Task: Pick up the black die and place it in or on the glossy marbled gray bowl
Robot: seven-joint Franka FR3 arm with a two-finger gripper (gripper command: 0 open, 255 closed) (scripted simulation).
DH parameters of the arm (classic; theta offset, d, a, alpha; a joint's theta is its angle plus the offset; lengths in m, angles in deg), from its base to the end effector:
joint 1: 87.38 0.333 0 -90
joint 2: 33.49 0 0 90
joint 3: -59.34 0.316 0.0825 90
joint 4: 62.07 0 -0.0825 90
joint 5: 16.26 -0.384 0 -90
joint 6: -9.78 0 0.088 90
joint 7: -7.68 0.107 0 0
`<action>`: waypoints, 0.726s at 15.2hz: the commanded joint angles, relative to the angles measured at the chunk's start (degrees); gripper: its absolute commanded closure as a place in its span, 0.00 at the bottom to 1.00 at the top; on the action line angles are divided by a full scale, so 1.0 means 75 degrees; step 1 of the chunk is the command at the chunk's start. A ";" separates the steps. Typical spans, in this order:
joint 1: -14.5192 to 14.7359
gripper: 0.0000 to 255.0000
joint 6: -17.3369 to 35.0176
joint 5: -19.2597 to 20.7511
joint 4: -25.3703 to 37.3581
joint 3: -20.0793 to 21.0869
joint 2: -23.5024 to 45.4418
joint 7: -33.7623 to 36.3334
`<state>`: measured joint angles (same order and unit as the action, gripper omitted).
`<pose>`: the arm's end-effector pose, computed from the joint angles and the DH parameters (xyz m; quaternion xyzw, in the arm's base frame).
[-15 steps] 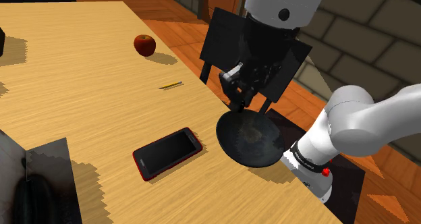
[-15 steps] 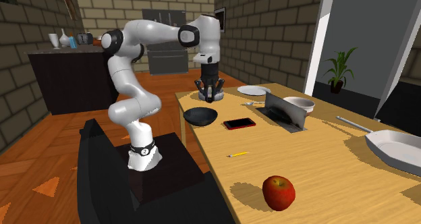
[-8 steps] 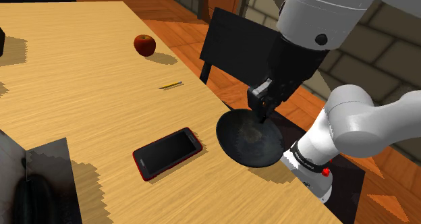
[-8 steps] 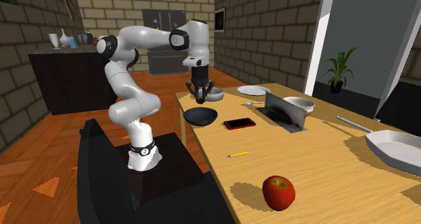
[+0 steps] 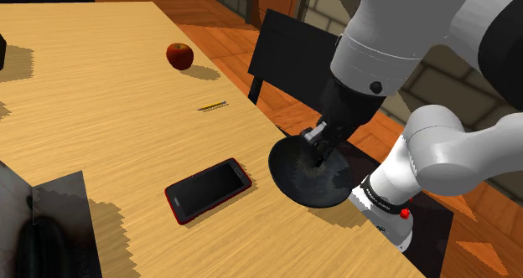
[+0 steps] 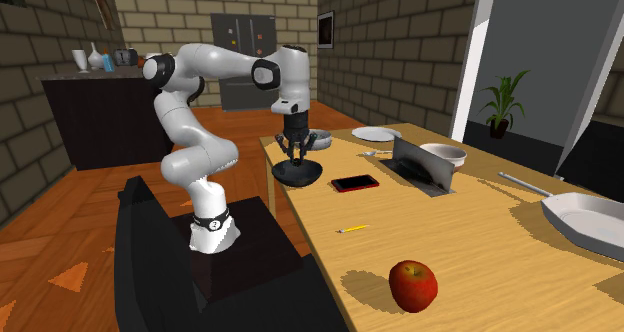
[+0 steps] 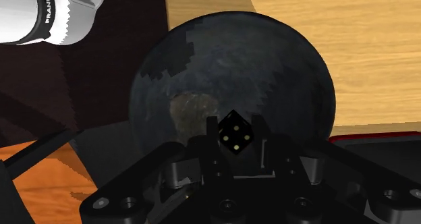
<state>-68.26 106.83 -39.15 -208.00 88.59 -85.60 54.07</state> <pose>0.1657 0.2724 0.5051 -0.9952 0.0981 0.0002 0.0001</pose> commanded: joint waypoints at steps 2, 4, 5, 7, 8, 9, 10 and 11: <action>0.0028 1.00 0.0293 -0.0095 -0.0280 0.0107 0.0010 -0.0028; 0.0035 1.00 0.0342 -0.0113 -0.0329 0.0127 0.0010 -0.0031; 0.0035 1.00 0.0342 -0.0113 -0.0329 0.0127 0.0011 -0.0031; 0.0035 1.00 0.0342 -0.0113 -0.0328 0.0127 0.0011 -0.0032; 0.0035 1.00 0.0342 -0.0113 -0.0328 0.0127 0.0011 -0.0032; 0.0035 1.00 0.0342 -0.0113 -0.0328 0.0127 0.0011 -0.0032; 0.0035 1.00 0.0340 -0.0113 -0.0328 0.0126 0.0010 -0.0032; 0.0035 0.00 0.0340 -0.0113 -0.0328 0.0126 0.0010 -0.0032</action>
<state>-67.99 109.39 -39.99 -210.46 89.54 -85.53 53.83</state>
